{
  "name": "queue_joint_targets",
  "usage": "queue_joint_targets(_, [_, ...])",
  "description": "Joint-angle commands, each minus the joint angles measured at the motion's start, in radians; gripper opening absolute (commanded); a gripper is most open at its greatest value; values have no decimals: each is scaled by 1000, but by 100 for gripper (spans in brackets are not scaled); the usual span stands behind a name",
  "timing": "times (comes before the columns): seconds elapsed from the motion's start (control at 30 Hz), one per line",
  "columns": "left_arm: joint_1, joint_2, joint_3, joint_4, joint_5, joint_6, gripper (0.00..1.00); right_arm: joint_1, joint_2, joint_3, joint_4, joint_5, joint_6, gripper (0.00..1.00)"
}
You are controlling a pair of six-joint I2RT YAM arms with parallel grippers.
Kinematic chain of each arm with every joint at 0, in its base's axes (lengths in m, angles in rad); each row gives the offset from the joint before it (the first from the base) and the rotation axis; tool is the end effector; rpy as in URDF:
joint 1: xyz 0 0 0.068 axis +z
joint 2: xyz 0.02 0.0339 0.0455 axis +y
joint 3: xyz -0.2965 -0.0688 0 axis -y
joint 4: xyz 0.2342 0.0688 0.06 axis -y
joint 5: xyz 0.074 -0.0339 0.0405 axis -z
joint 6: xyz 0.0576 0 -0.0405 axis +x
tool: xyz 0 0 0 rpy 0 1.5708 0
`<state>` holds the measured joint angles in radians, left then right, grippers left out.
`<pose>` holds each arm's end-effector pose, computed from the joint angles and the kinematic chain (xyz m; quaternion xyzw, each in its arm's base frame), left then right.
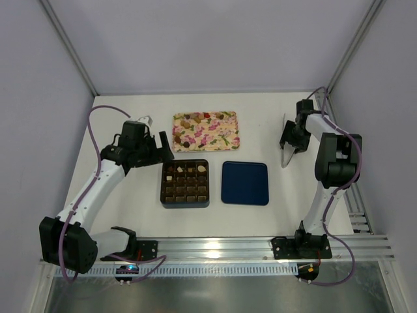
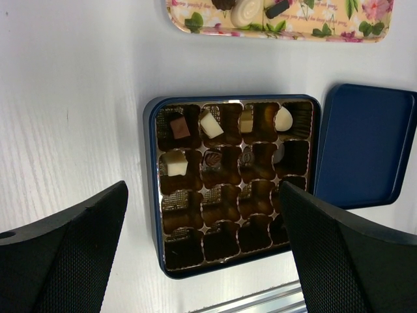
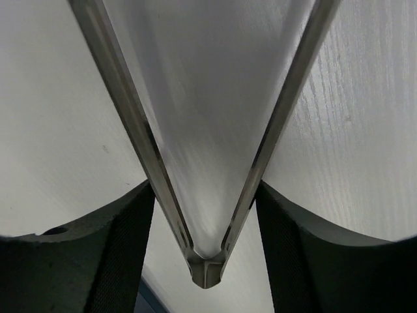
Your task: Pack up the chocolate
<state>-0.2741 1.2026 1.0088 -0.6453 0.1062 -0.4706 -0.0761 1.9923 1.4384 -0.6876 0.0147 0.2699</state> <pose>0.2317 -0.0715 0.3062 -0.0726 0.9299 -0.1761 0.3147 0.4133 -0.0324 0.1874 0.1710 0.9715 0.0086 0.1638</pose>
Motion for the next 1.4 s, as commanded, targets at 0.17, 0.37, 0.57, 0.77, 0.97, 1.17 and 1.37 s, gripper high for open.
queue_joint_targets(0.17, [6,-20,-7,41,21,-2,96,-4,-10,-33,45,-2,-20,79])
queue_joint_targets(0.37, [6,-17,-12,41,26,-3,96,-4,-49,-44,40,16,-11,88])
queue_joint_targets(0.57, [6,-9,-4,44,35,-7,96,-2,-202,-87,40,-43,37,85])
queue_joint_targets(0.77, [6,-2,11,49,46,-10,96,42,-438,-258,49,-96,51,77])
queue_joint_targets(0.97, [6,-1,17,49,52,-13,96,130,-630,-501,72,-91,71,58])
queue_joint_targets(1.17, [6,-14,30,52,82,-31,96,219,-636,-624,138,-101,112,51])
queue_joint_targets(1.37, [6,-26,59,39,102,-37,96,298,-564,-631,188,-82,144,49])
